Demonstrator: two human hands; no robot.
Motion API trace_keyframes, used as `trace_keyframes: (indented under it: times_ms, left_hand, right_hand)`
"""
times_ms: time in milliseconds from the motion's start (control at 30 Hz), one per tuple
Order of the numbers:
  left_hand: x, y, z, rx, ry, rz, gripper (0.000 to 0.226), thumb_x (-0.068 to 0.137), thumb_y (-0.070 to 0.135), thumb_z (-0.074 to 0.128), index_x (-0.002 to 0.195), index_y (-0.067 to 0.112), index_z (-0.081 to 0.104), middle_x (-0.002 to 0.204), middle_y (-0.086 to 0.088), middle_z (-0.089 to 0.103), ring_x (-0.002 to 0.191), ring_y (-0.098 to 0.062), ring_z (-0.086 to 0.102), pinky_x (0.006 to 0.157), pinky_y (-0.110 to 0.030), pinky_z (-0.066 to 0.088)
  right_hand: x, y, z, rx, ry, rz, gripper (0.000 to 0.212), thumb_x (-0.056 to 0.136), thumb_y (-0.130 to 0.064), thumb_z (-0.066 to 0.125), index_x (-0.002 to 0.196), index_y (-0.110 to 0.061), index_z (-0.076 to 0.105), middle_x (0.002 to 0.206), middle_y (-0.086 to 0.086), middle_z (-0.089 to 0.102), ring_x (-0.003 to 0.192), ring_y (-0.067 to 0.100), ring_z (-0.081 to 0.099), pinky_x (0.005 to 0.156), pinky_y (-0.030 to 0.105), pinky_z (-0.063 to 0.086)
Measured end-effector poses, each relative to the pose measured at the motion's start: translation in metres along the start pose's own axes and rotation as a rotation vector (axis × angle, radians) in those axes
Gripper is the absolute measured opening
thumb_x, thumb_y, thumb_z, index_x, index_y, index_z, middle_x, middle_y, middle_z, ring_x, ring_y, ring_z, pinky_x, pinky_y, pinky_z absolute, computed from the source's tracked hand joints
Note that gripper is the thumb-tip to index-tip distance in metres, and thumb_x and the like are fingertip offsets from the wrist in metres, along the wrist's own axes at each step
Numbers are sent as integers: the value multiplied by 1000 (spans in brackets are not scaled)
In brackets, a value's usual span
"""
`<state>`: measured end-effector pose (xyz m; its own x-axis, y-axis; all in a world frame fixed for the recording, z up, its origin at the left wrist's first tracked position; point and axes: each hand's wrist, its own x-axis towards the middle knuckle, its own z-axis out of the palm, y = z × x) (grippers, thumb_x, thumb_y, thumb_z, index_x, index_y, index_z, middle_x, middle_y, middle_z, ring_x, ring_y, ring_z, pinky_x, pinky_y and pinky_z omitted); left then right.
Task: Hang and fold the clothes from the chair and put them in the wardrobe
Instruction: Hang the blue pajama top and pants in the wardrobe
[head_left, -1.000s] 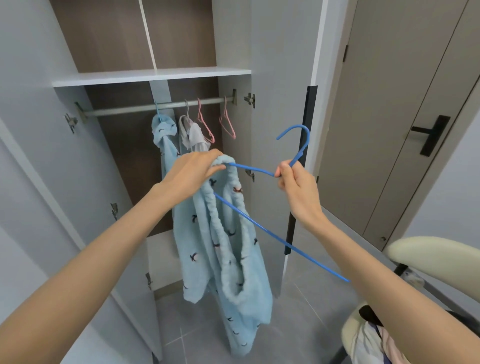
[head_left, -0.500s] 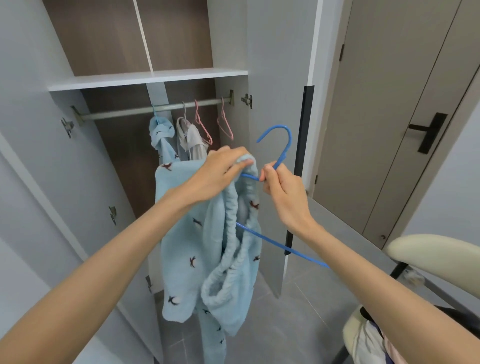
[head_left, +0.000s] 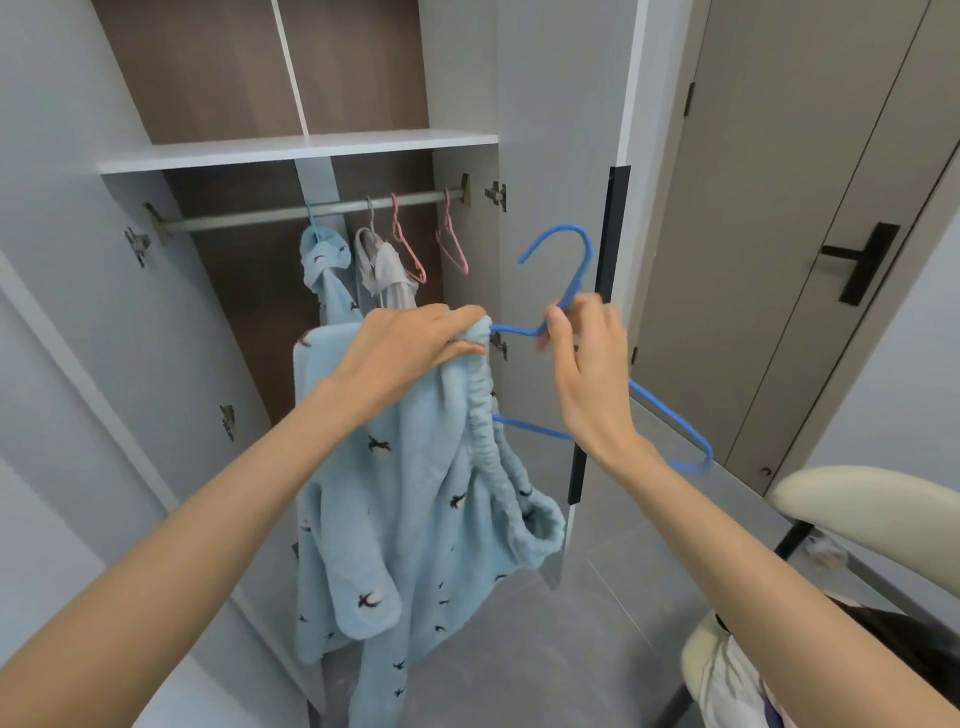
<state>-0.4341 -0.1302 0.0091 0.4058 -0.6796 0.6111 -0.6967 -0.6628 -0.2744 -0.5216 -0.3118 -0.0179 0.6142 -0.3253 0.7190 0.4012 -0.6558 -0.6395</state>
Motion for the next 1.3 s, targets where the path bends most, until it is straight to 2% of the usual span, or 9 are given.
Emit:
trace_keyframes:
  times_ms: [133, 233, 300, 433, 533, 633, 900, 1100, 1300]
  left_hand:
    - [-14, -9, -2, -155, 7, -188, 44, 91, 61, 32, 111, 28, 53, 83, 4, 66, 73, -21, 62, 52, -31, 41]
    - [-21, -10, -6, -249, 8, -298, 34, 91, 55, 42, 113, 32, 54, 84, 0, 67, 72, -19, 55, 55, -28, 34]
    - [-20, -10, -8, -292, 15, -335, 39, 91, 56, 42, 117, 30, 56, 88, -3, 68, 78, -22, 58, 61, -31, 39]
    - [-22, -8, -14, -381, 22, -371, 45, 86, 70, 34, 115, 39, 49, 89, -2, 68, 81, -22, 59, 71, -40, 49]
    - [-27, -14, -16, -403, 31, -446, 45, 89, 65, 40, 118, 35, 55, 88, 0, 67, 82, -21, 59, 74, -41, 48]
    - [-42, -24, -13, -453, 24, -510, 38, 89, 57, 48, 117, 36, 60, 97, 2, 69, 92, -19, 59, 76, -33, 40]
    - [-93, -44, 26, -385, -137, -580, 40, 86, 56, 53, 116, 34, 67, 116, 11, 69, 107, -15, 61, 77, -28, 37]
    - [-114, -42, 49, -322, -226, -431, 51, 82, 73, 39, 90, 29, 63, 90, 14, 68, 87, -10, 64, 69, -30, 49]
    - [-108, -17, 55, -296, -149, -286, 63, 85, 76, 18, 89, 30, 60, 86, 15, 67, 76, -7, 61, 59, -29, 48]
  right_hand:
    - [-18, 23, 1, -41, 159, -91, 14, 97, -21, 45, 95, -11, 54, 96, -9, 51, 92, 9, 35, 83, 16, 31]
    - [-50, 44, 9, -119, -320, -125, 24, 99, -31, 40, 92, -16, 57, 87, -8, 55, 83, 11, 46, 76, 29, 43]
    - [-67, 53, 23, -114, -676, -12, 22, 97, -34, 49, 111, -18, 56, 107, -5, 59, 97, 10, 52, 86, 31, 46]
    - [-95, 65, 55, 8, -982, 227, 42, 94, -25, 57, 133, -16, 47, 130, -1, 55, 115, 17, 52, 95, 28, 42]
    - [-107, 88, 65, -267, -1129, 227, 37, 97, -20, 43, 133, -16, 51, 142, 7, 48, 129, 32, 44, 108, 49, 32]
    - [-95, 112, 49, -632, -1046, 333, 47, 96, -22, 41, 142, -31, 43, 152, 1, 35, 143, 27, 24, 106, 71, -4]
    - [-48, 132, -7, -881, -794, 413, 31, 95, -23, 34, 114, -31, 58, 137, 5, 37, 141, 21, 19, 102, 74, -12]
    - [-43, 117, -21, -1081, -712, 131, 31, 96, -29, 34, 104, -22, 63, 132, 2, 41, 135, 18, 31, 108, 71, -10]
    - [-23, 71, -7, -863, -524, -187, 53, 77, -35, 17, 85, -13, 65, 107, 7, 48, 116, 24, 48, 102, 69, -17]
